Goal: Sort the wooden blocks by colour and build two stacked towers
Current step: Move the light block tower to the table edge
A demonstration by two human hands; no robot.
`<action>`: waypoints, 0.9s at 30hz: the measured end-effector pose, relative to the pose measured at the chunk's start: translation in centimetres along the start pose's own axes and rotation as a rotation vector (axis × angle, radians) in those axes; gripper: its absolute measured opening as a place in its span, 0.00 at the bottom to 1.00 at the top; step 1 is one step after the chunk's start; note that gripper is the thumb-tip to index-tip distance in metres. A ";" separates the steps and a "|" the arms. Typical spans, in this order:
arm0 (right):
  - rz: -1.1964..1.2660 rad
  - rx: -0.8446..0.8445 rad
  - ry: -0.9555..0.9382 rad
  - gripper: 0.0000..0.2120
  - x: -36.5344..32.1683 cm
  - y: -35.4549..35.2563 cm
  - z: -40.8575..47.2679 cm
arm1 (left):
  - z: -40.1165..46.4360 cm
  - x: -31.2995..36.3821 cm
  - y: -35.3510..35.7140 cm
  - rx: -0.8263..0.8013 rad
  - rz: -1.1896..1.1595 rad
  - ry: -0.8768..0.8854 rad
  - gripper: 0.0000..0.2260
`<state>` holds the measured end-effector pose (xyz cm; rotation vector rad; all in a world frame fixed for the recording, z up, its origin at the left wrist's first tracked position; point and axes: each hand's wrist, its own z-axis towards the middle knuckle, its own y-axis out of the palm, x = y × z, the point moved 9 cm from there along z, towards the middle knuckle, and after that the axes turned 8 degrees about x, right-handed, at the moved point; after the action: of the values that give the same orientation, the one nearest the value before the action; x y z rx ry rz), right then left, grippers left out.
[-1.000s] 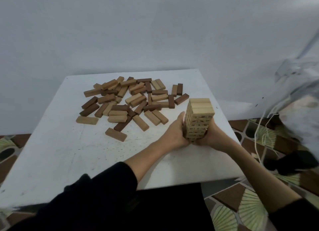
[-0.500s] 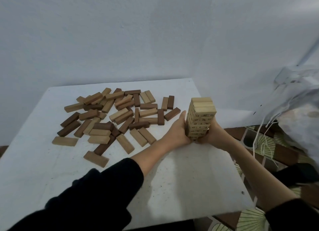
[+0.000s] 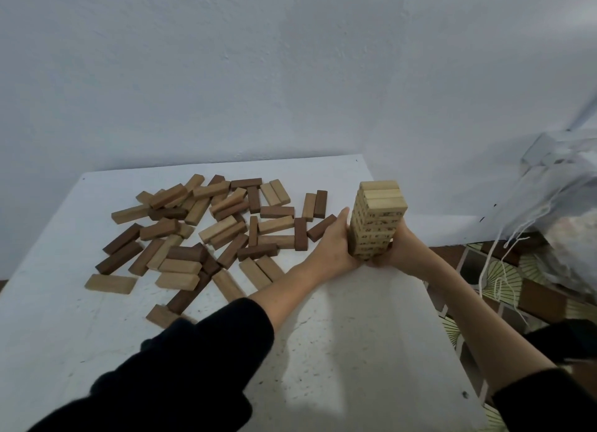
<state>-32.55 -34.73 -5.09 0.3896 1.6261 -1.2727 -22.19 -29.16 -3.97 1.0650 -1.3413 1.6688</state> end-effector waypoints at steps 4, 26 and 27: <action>0.004 0.005 0.015 0.51 -0.6 -0.2 -0.8 | -0.2 -0.1 0.0 -0.019 0.036 -0.018 0.34; -0.159 0.173 0.179 0.12 -5.8 7.4 -13.1 | -13.0 0.0 -10.1 0.258 0.181 0.044 0.14; -0.160 0.157 0.132 0.11 -6.9 9.0 -13.4 | -14.2 -0.1 -11.7 0.296 0.205 0.056 0.13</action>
<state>-29.42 -17.49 -4.89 0.4550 1.6999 -1.5284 -13.67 -13.06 -1.29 1.0640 -1.2263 2.0832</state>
